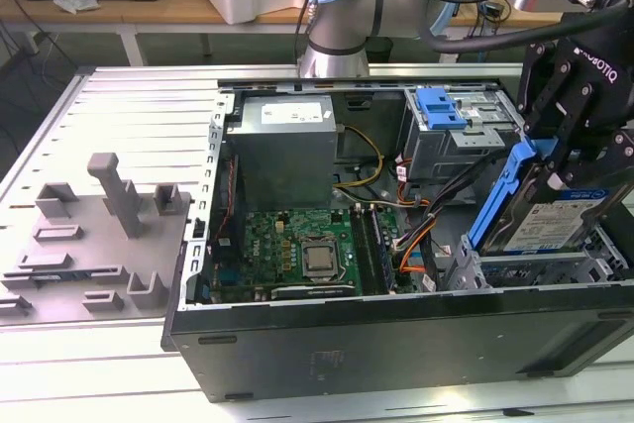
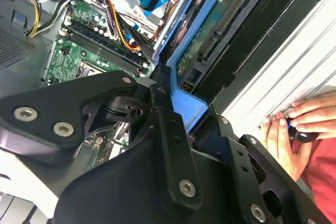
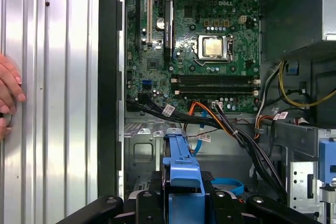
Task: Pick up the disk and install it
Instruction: 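Insert the disk into the insertion slot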
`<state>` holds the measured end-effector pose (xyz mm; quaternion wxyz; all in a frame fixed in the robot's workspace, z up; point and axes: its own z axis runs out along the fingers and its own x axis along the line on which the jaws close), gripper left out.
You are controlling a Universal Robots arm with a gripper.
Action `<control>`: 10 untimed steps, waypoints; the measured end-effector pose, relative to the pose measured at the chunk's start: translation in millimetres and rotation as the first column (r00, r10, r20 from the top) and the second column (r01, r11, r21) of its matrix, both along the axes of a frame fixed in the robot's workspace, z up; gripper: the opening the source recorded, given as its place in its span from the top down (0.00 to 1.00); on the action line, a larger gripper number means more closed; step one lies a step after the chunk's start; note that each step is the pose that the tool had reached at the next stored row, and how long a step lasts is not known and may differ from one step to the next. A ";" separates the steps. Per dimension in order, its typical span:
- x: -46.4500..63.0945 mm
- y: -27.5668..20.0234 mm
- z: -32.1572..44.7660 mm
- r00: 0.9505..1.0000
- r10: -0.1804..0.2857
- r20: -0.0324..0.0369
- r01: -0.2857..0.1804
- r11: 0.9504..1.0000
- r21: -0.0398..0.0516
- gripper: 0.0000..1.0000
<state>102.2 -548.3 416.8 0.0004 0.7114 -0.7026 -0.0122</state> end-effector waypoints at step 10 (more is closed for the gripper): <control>0.0 0.0 -0.3 1.000 0.000 0.000 0.000 1.000 0.000 0.50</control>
